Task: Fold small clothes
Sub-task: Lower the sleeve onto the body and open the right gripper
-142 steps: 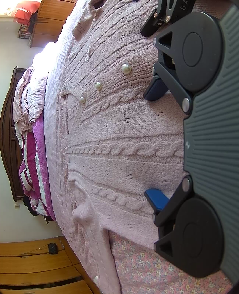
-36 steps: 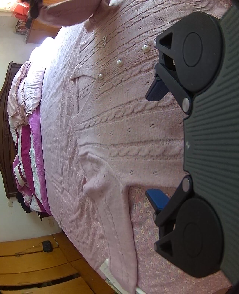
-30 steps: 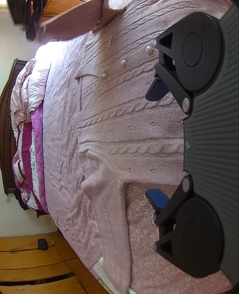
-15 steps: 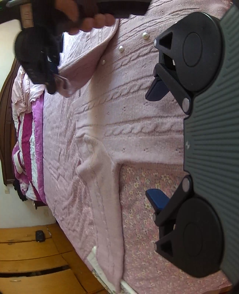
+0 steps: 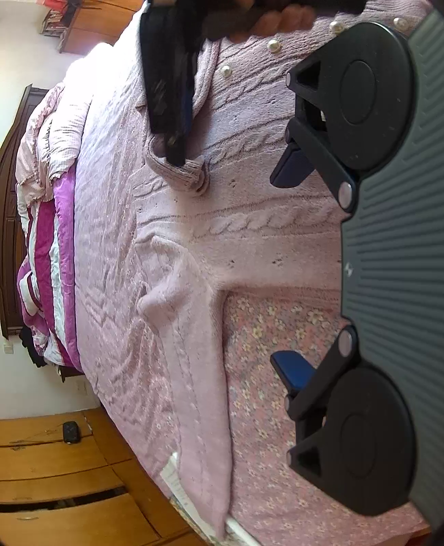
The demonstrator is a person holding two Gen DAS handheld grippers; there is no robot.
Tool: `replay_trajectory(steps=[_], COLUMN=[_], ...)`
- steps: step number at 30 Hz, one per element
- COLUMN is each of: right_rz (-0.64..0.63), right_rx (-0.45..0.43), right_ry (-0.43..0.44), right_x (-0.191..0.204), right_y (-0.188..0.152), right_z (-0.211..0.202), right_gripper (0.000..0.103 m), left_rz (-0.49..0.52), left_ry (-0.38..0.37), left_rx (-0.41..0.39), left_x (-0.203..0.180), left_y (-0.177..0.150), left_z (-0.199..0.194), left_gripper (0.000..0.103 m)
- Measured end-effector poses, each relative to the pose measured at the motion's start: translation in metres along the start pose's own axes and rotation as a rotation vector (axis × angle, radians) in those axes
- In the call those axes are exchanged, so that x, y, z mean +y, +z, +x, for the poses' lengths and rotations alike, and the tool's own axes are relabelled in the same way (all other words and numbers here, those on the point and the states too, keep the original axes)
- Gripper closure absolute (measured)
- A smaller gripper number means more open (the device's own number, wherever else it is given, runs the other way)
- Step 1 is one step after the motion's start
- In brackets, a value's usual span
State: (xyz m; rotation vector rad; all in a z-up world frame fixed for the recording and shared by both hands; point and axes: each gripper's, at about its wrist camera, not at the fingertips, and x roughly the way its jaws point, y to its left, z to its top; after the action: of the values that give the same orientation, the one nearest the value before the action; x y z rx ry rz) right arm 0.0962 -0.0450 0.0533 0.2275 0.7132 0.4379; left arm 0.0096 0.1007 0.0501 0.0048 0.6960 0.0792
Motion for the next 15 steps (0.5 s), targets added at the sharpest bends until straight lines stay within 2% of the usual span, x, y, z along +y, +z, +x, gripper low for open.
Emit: replay_trajectory(steps=[5,10,15], right_rz=[-0.105,-0.196,-0.175], right_rx=[-0.010,-0.048,-0.081], right_ry=[-0.060,-0.219,-0.377], right_x=[-0.021,-0.054,-0.092], right_y=[-0.012,-0.028,-0.035], right_z=[-0.039,-0.066,-0.077], right_gripper=[0.048,0.046,0.046], left_rz=[0.004,0.003,0.038], left_ry=[-0.016,-0.062,-0.087], left_rx=[-0.007,-0.014,-0.009], left_x=[-0.006,-0.021,-0.047], left_y=[0.013,0.028,0.041], left_z=[0.008,0.020,0.046], left_gripper=[0.000,0.000,0.000])
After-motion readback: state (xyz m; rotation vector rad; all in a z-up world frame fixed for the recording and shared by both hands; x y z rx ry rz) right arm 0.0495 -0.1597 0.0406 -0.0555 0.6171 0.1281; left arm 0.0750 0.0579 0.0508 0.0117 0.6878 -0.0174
